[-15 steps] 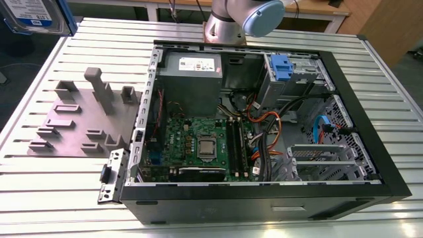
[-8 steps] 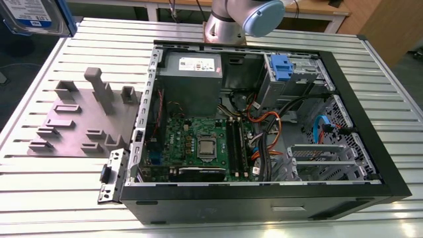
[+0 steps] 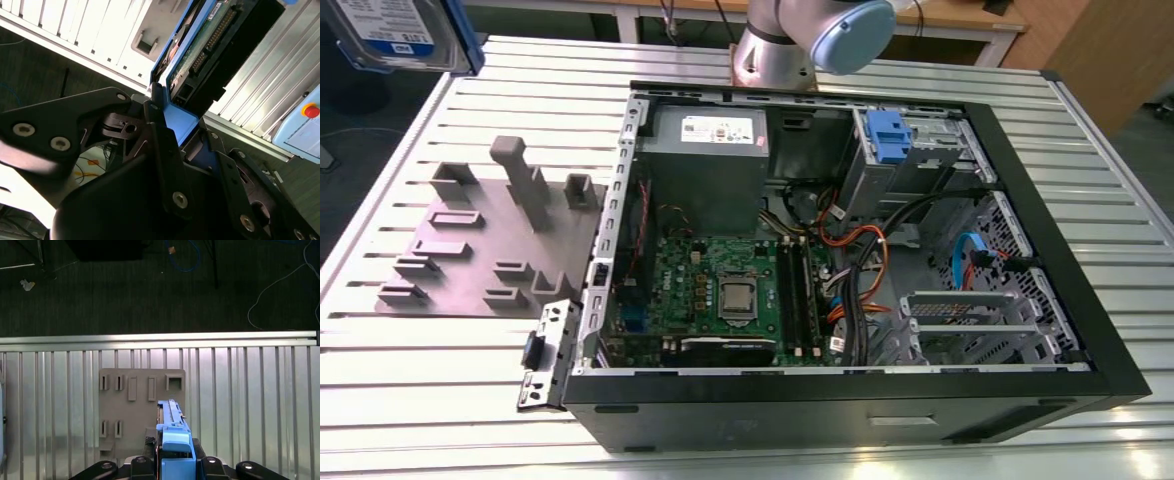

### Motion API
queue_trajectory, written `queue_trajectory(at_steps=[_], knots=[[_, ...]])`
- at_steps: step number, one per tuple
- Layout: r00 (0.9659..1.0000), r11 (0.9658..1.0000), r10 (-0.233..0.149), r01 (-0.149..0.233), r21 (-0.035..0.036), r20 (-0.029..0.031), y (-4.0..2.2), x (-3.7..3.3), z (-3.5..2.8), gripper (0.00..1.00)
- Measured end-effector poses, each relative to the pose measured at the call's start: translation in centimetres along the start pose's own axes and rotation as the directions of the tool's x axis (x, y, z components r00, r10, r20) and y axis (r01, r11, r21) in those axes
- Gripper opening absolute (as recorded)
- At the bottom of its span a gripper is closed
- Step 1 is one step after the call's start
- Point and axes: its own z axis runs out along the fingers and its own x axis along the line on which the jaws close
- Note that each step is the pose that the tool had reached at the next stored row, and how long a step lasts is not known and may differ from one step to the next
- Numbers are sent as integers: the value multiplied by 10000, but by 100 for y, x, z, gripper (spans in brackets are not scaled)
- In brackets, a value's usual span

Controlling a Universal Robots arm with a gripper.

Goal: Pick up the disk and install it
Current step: 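Pick up the disk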

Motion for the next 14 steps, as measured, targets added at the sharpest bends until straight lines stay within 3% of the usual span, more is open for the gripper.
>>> queue_trajectory(at_steps=[10,14], knots=[[10000,10000,0,0,-1,0,-197,-7,-2,36],[10000,10000,1,-1,0,0,-238,-8,0,36]])
